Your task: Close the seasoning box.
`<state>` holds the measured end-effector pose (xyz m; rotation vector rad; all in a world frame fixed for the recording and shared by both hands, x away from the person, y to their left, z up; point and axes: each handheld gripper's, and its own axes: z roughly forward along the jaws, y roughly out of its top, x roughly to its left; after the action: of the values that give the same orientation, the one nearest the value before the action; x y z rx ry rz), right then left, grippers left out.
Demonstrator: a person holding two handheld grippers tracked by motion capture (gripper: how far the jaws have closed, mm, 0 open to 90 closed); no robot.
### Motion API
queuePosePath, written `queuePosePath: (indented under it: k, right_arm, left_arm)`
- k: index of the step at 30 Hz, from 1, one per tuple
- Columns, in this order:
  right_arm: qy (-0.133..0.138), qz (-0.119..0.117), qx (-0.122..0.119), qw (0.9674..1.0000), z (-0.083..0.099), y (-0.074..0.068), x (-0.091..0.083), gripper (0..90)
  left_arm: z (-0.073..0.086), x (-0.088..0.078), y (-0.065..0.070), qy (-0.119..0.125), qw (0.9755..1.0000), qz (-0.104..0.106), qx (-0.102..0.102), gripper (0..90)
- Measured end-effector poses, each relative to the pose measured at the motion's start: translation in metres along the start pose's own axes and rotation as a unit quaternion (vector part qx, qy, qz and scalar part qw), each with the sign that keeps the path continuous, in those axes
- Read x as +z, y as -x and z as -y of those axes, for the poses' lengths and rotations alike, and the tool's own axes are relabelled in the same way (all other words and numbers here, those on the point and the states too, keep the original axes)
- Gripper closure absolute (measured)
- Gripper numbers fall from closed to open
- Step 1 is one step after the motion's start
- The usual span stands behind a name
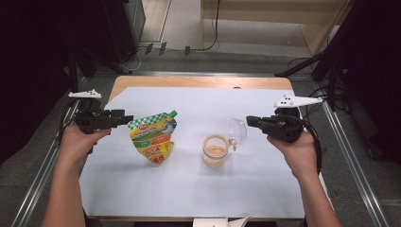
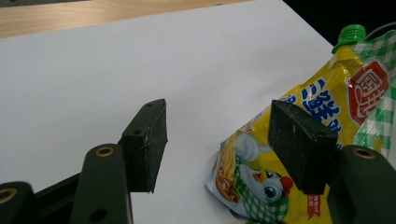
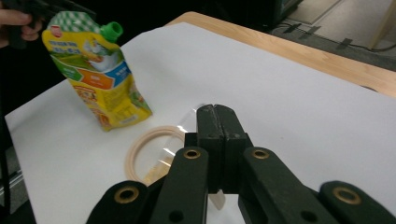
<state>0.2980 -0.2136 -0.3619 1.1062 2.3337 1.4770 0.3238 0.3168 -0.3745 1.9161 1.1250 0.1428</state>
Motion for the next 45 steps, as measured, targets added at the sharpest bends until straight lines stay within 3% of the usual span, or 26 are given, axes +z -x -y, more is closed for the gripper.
queuePosePath:
  k: [7,10,18,25,34,45]
  right_arm:
    - [-0.013,0.018,0.012,0.9997,0.014,0.015,0.011,90.0]
    - [-0.019,0.017,0.027,0.9993,0.021,0.021,0.019,90.0]
    - [-0.03,0.005,0.04,0.9987,0.034,0.027,0.037,90.0]
    - [-0.044,-0.003,0.04,0.9982,0.041,0.024,0.049,90.0]
    - [-0.057,-0.015,0.02,0.998,0.041,0.015,0.057,90.0]
    - [-0.056,-0.035,0.012,0.9978,0.037,0.002,0.061,90.0]
  left_arm:
    - [0.0,0.002,0.0,-0.004,1.0,0.001,0.0,38.7]
    - [0.001,0.003,-0.001,-0.004,1.0,0.002,-0.001,38.6]
    - [0.001,0.004,-0.001,-0.005,1.0,0.006,0.001,38.6]
    - [0.001,0.007,0.0,-0.01,0.9999,0.008,0.002,38.4]
    - [0.0,0.013,0.004,-0.015,0.9998,0.014,0.007,37.7]
    - [0.001,0.015,0.003,-0.018,0.9997,0.014,0.006,37.5]
